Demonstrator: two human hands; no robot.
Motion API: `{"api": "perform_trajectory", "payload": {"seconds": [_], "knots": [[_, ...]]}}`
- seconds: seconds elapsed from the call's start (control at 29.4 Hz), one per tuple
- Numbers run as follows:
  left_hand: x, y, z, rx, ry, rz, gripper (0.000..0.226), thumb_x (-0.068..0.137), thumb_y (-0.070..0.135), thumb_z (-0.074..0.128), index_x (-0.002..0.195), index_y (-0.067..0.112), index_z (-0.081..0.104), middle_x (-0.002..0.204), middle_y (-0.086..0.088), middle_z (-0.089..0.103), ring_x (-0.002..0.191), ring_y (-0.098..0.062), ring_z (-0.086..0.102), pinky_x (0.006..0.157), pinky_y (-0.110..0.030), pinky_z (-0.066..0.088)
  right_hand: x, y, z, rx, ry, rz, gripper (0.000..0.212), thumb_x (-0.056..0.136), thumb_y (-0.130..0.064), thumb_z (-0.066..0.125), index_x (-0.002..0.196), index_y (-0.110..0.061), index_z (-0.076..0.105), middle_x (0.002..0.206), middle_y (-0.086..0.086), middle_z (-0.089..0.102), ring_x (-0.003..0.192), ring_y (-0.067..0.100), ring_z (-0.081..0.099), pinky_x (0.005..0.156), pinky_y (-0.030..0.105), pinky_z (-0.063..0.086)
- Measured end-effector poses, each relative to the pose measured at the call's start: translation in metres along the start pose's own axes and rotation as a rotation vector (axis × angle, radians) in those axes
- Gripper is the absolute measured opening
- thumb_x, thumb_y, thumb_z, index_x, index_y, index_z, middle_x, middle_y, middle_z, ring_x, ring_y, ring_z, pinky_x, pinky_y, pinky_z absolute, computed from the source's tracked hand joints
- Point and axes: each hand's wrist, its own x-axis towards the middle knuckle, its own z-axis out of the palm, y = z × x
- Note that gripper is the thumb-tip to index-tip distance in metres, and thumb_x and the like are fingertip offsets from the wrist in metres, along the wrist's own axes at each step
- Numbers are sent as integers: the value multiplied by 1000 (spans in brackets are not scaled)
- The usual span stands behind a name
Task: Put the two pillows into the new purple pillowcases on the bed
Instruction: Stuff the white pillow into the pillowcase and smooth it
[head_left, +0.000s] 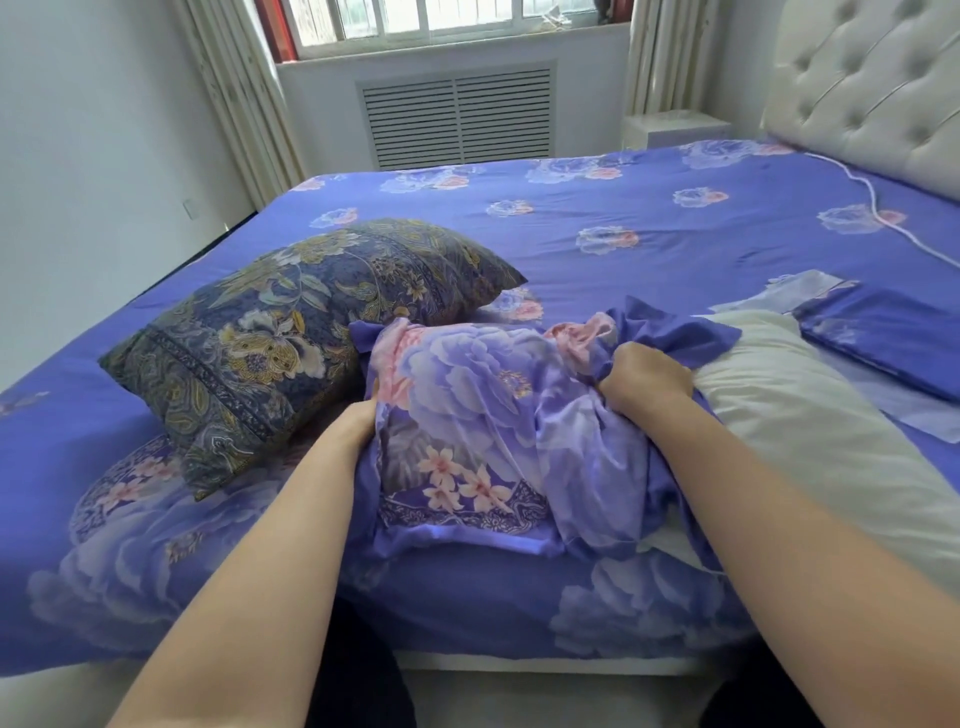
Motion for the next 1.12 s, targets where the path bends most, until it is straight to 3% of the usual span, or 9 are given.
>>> {"api": "perform_trajectory", "payload": {"seconds": [0.07, 0.17, 0.31, 0.41, 0.48, 0.61, 0.75, 0.95, 1.12], "knots": [[-4, 3, 4, -34, 18, 15, 43, 93, 19, 55, 123, -11, 53, 127, -25, 55, 114, -37, 54, 101, -41, 41, 4, 4, 0, 205, 111, -1, 27, 90, -27, 48, 101, -7, 63, 113, 25, 59, 106, 39, 55, 83, 38, 42], [-14, 10, 11, 97, 119, 46, 40, 95, 16, 49, 124, -11, 51, 125, -27, 56, 116, -38, 54, 86, -35, 44, 4, 6, -9, 529, 312, 9, 21, 90, -18, 52, 94, -1, 63, 109, 31, 58, 103, 40, 53, 86, 35, 36], [-19, 10, 18, 230, 214, 191, 35, 98, 14, 40, 120, -9, 55, 121, -28, 57, 113, -42, 55, 81, -38, 44, 6, 4, -30, 755, 274, 157, 30, 98, -19, 43, 116, 3, 53, 121, 20, 59, 114, 33, 53, 88, 32, 34], [-20, 9, 18, 274, 285, 270, 38, 96, 27, 49, 106, -8, 56, 109, -29, 59, 101, -42, 56, 70, -33, 34, 5, 9, -29, 551, 37, 133, 76, 91, -50, 52, 132, 11, 31, 128, 17, 56, 118, 31, 53, 91, 33, 39], [-27, 12, 18, 252, 342, 315, 39, 95, 31, 49, 106, -6, 54, 110, -29, 59, 100, -42, 56, 71, -35, 33, 2, 12, -24, 225, -112, 18, 90, 80, -62, 59, 132, 7, 35, 123, 14, 60, 113, 29, 57, 87, 35, 43], [-40, 19, 16, 218, 414, 420, 38, 94, 33, 52, 109, -2, 48, 109, -29, 59, 100, -42, 56, 72, -37, 35, -3, 15, -27, -30, 169, -149, 34, 95, -41, 44, 112, -11, 49, 103, 19, 65, 96, 36, 62, 72, 37, 41], [-46, 28, 5, 172, 461, 492, 47, 91, 40, 57, 111, -1, 48, 107, -27, 60, 99, -40, 58, 74, -39, 39, -6, 39, -42, -83, 517, -233, 28, 100, -31, 37, 109, -8, 50, 88, 23, 65, 78, 43, 63, 60, 37, 36], [-54, 32, 3, 263, 504, 573, 60, 80, 61, 60, 102, 6, 46, 90, -10, 55, 89, -32, 57, 73, -36, 37, 10, 118, -74, -139, 387, 54, 18, 95, -16, 37, 108, -11, 49, 109, 26, 59, 96, 44, 60, 76, 41, 41], [-41, 33, -9, 622, 460, 393, 64, 88, 63, 43, 126, 11, 44, 131, -21, 46, 122, -41, 43, 99, -49, 36, 9, 105, -61, -216, 329, -8, 22, 96, -16, 35, 112, -13, 50, 114, 20, 58, 99, 39, 60, 69, 36, 36]]}}
